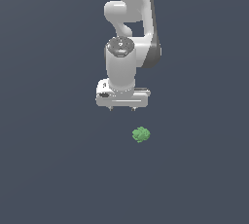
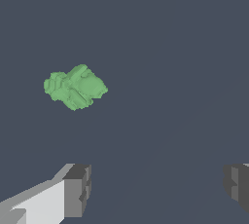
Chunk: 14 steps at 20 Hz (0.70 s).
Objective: Pick up the object and move it to a goal position.
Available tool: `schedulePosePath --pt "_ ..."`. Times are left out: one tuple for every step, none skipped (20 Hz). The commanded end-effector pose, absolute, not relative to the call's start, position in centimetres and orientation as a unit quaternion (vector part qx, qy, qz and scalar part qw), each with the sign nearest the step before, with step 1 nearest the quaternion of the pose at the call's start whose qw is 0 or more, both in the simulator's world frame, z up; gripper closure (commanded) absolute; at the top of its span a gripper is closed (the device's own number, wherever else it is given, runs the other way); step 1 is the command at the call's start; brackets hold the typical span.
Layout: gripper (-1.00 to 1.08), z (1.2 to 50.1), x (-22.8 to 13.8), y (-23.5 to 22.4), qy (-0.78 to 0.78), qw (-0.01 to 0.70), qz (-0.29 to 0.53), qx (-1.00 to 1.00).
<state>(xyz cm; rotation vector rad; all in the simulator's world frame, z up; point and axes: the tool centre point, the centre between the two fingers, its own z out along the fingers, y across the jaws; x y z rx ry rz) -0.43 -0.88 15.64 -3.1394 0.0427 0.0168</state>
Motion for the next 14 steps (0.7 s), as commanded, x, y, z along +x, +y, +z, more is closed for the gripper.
schedulePosePath --pt "-0.92 15.6 -0.4 -0.9 0.014 0.001 0.005 -1.0" --pt "-0.92 15.6 -0.4 -0.8 0.013 0.001 0.005 -1.0" --pt "-0.92 15.6 -0.4 -0.7 0.011 0.002 0.005 -1.0" --pt "-0.92 15.6 -0.3 -0.5 0.009 0.003 0.004 -1.0" --pt "-0.92 15.6 -0.2 -0.2 0.005 0.004 0.003 -1.0" --pt "-0.92 15.6 -0.1 0.3 0.001 0.006 0.002 -1.0" --pt "-0.92 15.6 0.0 0.7 -0.004 0.008 0.001 -1.0" --pt "-0.92 15.6 0.1 1.1 -0.007 0.009 0.0 -1.0" --pt "-0.92 15.6 0.2 1.4 -0.009 0.011 -0.001 -1.0" --pt "-0.92 15.6 0.2 1.6 -0.011 0.012 -0.002 -1.0" --pt "-0.92 15.7 0.2 1.8 -0.011 0.013 -0.002 -1.0" --pt "-0.92 15.7 0.2 1.8 -0.01 0.014 -0.003 -1.0" --pt "-0.92 15.7 0.2 1.8 -0.01 0.013 -0.003 -1.0" --pt "-0.92 15.7 0.2 1.7 -0.009 0.013 -0.003 -1.0"
